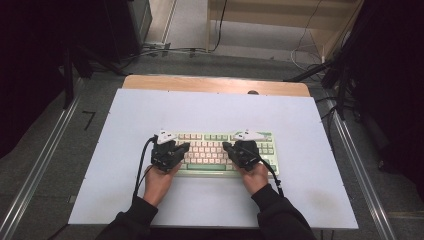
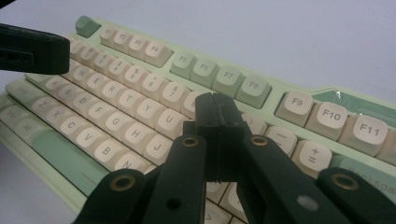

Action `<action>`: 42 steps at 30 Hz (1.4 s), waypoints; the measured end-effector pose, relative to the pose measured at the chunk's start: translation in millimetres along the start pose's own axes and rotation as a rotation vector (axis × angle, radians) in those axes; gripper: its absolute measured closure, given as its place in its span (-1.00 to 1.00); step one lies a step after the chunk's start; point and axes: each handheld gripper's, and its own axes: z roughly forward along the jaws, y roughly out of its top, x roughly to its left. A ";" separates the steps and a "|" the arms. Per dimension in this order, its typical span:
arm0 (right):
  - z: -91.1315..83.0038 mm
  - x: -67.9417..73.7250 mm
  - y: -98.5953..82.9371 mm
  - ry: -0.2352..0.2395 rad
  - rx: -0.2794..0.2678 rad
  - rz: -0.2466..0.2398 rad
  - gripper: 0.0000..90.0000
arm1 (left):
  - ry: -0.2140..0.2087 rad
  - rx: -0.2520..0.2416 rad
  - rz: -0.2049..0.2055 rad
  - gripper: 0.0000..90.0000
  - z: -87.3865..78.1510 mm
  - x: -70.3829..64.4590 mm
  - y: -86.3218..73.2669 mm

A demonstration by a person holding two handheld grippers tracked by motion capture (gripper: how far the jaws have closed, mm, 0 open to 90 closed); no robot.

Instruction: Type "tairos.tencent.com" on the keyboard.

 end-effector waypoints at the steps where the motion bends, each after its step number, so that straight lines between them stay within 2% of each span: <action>1: 0.3 -0.4 -0.3 0.000 0.002 -0.001 0.96 | -0.001 0.001 0.001 1.00 -0.5 0.7 -0.2; 17: 3.6 -3.3 -2.9 -0.013 0.017 0.002 0.96 | 0.016 0.001 0.001 1.00 -5.1 6.6 -3.0; 42: 9.6 -2.6 -5.8 -0.028 0.048 -0.006 0.96 | 0.015 0.001 -0.010 1.00 -6.0 9.2 -4.1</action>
